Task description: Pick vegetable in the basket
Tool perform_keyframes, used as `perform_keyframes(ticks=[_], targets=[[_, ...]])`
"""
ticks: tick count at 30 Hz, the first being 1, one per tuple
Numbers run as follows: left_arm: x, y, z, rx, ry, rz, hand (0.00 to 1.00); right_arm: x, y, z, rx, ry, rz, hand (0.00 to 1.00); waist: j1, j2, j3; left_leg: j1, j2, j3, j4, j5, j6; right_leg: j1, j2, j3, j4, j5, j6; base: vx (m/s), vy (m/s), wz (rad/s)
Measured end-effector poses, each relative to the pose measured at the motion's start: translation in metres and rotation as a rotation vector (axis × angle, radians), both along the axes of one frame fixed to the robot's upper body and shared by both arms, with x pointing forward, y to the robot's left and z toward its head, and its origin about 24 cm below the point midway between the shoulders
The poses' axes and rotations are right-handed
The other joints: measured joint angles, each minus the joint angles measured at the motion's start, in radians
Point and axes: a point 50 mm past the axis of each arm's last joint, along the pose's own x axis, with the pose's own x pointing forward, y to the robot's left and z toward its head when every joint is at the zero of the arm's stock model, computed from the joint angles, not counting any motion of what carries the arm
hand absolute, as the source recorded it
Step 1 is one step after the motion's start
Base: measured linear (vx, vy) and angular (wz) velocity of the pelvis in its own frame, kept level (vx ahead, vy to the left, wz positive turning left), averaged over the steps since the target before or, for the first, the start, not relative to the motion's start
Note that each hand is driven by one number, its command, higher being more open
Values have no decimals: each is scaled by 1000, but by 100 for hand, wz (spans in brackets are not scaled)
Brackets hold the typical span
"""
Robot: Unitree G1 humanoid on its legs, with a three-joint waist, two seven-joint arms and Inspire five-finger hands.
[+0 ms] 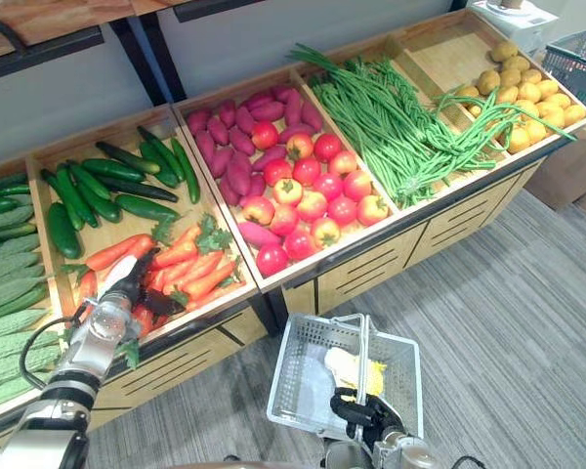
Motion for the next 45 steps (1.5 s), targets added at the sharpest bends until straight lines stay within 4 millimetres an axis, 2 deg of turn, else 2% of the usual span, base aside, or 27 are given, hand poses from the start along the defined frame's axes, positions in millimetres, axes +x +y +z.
perform_keyframes(ticks=[6,10,15,18,21,25,26,29,30,35,39,40,45], targets=[[0,8,7,0,-82,72,0,1,0,0,-15,-3,26,0,-3,0,1,-1,-5,-1,-6,7,-1,6,-2,-5,-21,26,-6,31,-4,0],[-1,9,4,-7,-102,90,0,0,0,-2,-16,10,26,0,-6,-1,2,17,-11,-6,-11,7,-1,32,-5,-13,-32,26,-8,18,3,6],[2,14,10,23,-123,92,0,0,0,-2,7,7,9,0,-19,-5,11,37,-13,-14,-14,7,-1,62,-8,-22,-45,27,-8,-11,-12,5],[5,29,25,69,-126,88,0,1,1,-2,30,4,4,0,-31,-16,18,43,-14,-14,-16,8,-2,69,-8,-23,-47,27,-9,-8,-12,0],[6,47,42,120,-113,81,0,1,0,-1,37,-1,-3,0,-39,-17,19,46,-16,-12,-20,11,-5,69,-8,-23,-47,28,-10,4,-8,-1],[7,61,61,174,-128,71,0,0,-3,-1,48,6,-36,0,-38,-16,18,50,-13,-9,-17,15,-7,73,-8,-22,-44,27,-13,30,-31,-2],[10,67,75,211,-158,60,0,-2,-4,-2,60,16,-60,0,-33,-15,18,52,-10,-9,-8,15,-7,76,-7,-22,-37,22,-19,35,-42,2],[15,72,98,289,-204,19,0,-5,-8,-2,63,22,-90,0,-29,-11,16,63,-1,-9,-3,15,-7,79,-3,-21,-13,7,-31,28,-43,2],[18,70,108,308,-242,-3,0,-7,-10,-3,63,26,-106,0,-26,-9,14,71,2,-8,-2,15,-7,86,-2,-22,-10,2,-31,25,-36,5],[27,53,133,350,-373,-122,0,-18,-13,-6,82,53,-187,0,-21,0,-2,90,6,-3,-2,13,-4,109,0,-23,-8,-11,-33,5,-19,5],[34,35,134,377,-380,-234,0,-27,-16,-8,105,74,-280,0,-16,6,-16,98,8,3,-2,12,-4,116,2,-20,-8,-11,-33,-17,-32,-4],[36,25,132,357,-374,-286,0,-32,-17,-10,112,84,-323,0,-16,5,-18,116,12,13,-2,9,-7,131,7,-15,-8,-11,-33,-31,-21,-8],[38,5,134,313,-379,-388,0,-45,-17,-14,122,114,-377,0,-17,0,-54,120,22,27,-1,-10,-15,132,18,-6,-8,-11,-33,-44,-27,-6]])
